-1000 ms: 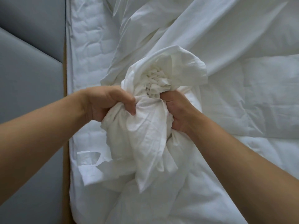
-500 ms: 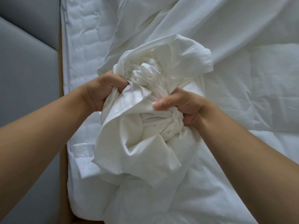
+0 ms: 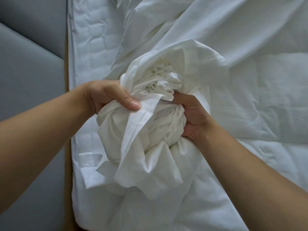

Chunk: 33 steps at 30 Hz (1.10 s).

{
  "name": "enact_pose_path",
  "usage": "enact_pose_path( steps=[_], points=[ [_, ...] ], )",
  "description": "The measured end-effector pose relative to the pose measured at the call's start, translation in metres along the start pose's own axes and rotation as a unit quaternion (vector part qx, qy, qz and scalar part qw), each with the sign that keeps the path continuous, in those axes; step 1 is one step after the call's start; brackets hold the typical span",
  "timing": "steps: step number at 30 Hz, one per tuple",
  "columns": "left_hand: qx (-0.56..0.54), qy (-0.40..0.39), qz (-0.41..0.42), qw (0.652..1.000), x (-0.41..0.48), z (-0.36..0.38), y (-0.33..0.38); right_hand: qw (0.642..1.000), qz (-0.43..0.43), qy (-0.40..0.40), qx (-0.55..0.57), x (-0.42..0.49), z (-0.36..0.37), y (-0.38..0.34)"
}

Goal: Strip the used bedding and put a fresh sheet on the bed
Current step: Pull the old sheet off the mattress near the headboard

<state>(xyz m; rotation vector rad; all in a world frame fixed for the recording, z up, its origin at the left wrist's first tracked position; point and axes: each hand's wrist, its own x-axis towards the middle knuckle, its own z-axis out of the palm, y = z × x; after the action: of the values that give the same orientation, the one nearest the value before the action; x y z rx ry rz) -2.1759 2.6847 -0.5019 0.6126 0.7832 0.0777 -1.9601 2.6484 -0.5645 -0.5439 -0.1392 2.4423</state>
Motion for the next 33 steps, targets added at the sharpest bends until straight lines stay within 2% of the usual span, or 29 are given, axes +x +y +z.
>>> enact_pose_path(
  steps=[4, 9, 12, 17, 20, 23, 26, 29, 30, 33],
  points=[
    [-0.004, 0.105, 0.062, 0.992, 0.007, -0.010, -0.002, 0.997, 0.020, -0.068, 0.007, 0.002, 0.000, -0.004],
    [-0.008, 0.096, 0.072, 0.993, 0.020, -0.016, 0.000, 0.994, 0.076, -0.070, -0.032, 0.002, -0.007, -0.013],
    [0.014, 0.104, 0.068, 0.992, 0.024, -0.018, 0.002, 0.994, 0.094, -0.024, -0.059, 0.001, -0.009, -0.013],
    [-0.019, 0.091, 0.076, 0.993, 0.020, -0.018, 0.001, 0.999, 0.012, 0.030, -0.028, 0.000, -0.003, -0.003],
    [-0.068, 0.067, 0.065, 0.993, 0.019, -0.011, -0.003, 0.998, 0.032, 0.045, -0.012, 0.001, -0.002, -0.007],
    [-0.130, 0.005, 0.008, 0.991, 0.019, -0.006, -0.002, 0.997, 0.048, 0.058, 0.012, 0.006, 0.000, -0.011],
    [-0.142, -0.068, -0.048, 0.986, 0.012, -0.004, -0.002, 0.996, 0.016, 0.087, -0.009, 0.011, 0.002, -0.009],
    [-0.250, -0.143, -0.048, 0.957, 0.010, -0.003, -0.006, 0.996, -0.011, 0.083, -0.027, 0.013, 0.005, -0.006],
    [-0.262, -0.143, -0.040, 0.954, 0.010, -0.004, -0.008, 0.996, -0.015, 0.084, -0.026, 0.014, 0.004, -0.007],
    [-0.089, -0.073, 0.009, 0.993, 0.012, -0.010, -0.014, 0.998, 0.014, 0.059, -0.030, 0.012, -0.003, -0.012]
  ],
)
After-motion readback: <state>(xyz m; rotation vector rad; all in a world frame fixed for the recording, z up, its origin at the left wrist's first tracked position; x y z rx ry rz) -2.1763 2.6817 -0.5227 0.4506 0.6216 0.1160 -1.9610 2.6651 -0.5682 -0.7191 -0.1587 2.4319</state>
